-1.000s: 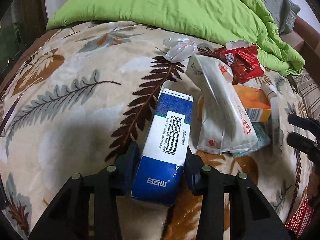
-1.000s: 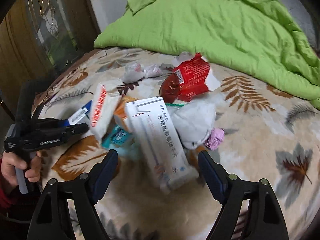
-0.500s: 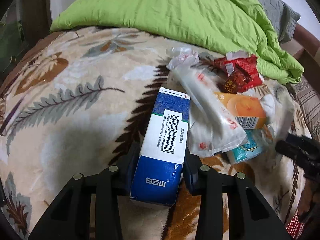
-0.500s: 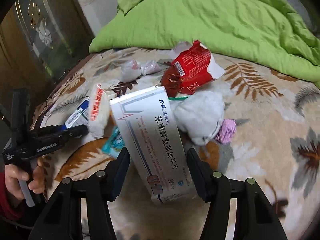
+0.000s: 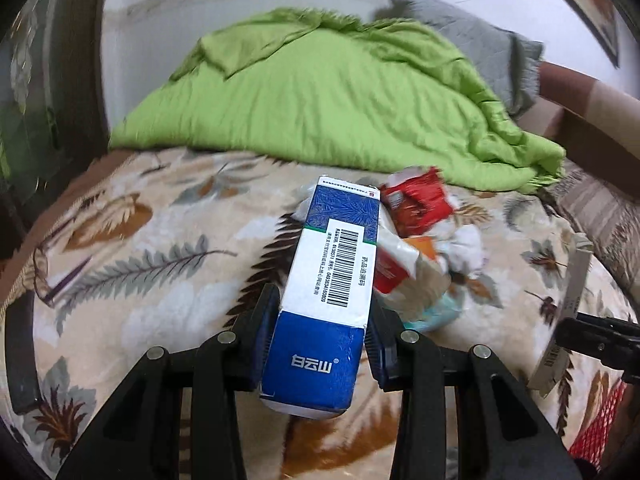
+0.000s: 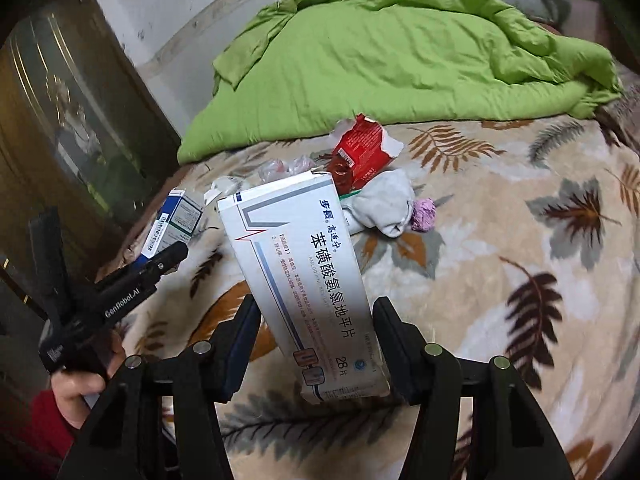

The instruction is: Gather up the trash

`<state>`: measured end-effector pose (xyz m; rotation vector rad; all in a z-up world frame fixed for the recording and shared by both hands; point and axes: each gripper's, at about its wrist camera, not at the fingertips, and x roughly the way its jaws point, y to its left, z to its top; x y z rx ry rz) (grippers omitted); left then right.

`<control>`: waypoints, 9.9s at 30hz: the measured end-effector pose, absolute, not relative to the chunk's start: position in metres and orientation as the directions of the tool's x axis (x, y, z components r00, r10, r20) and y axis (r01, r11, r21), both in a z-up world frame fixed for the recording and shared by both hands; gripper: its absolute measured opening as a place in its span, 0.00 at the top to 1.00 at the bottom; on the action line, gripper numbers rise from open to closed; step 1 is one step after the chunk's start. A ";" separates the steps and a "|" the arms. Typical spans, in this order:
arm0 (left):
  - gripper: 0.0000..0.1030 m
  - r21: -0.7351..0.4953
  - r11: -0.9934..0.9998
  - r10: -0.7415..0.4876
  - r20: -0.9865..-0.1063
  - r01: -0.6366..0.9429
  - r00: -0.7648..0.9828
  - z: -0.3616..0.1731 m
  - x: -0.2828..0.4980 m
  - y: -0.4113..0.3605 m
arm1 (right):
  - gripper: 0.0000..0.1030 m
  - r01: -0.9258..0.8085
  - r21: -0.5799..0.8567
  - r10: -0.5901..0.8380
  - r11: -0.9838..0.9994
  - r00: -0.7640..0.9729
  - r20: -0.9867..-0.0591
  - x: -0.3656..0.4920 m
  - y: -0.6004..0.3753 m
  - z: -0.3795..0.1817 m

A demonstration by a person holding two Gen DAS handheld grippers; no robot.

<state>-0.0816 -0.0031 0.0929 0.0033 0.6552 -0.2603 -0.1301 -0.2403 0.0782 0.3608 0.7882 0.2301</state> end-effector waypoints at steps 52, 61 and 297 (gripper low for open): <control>0.42 -0.251 0.337 -0.711 -0.700 0.907 0.070 0.105 -0.323 -0.316 | 0.35 0.646 0.474 -0.180 0.598 0.685 -0.706 -0.467 -0.482 0.082; 0.40 -0.192 0.506 -0.683 -0.685 0.841 0.254 0.125 -0.288 -0.254 | 0.35 0.497 0.479 -0.070 0.724 0.744 -0.665 -0.414 -0.436 0.093; 0.49 -0.169 0.556 -0.663 -0.681 0.814 0.312 0.134 -0.263 -0.219 | 0.67 0.446 0.417 -0.116 0.792 0.780 -0.614 -0.391 -0.392 0.120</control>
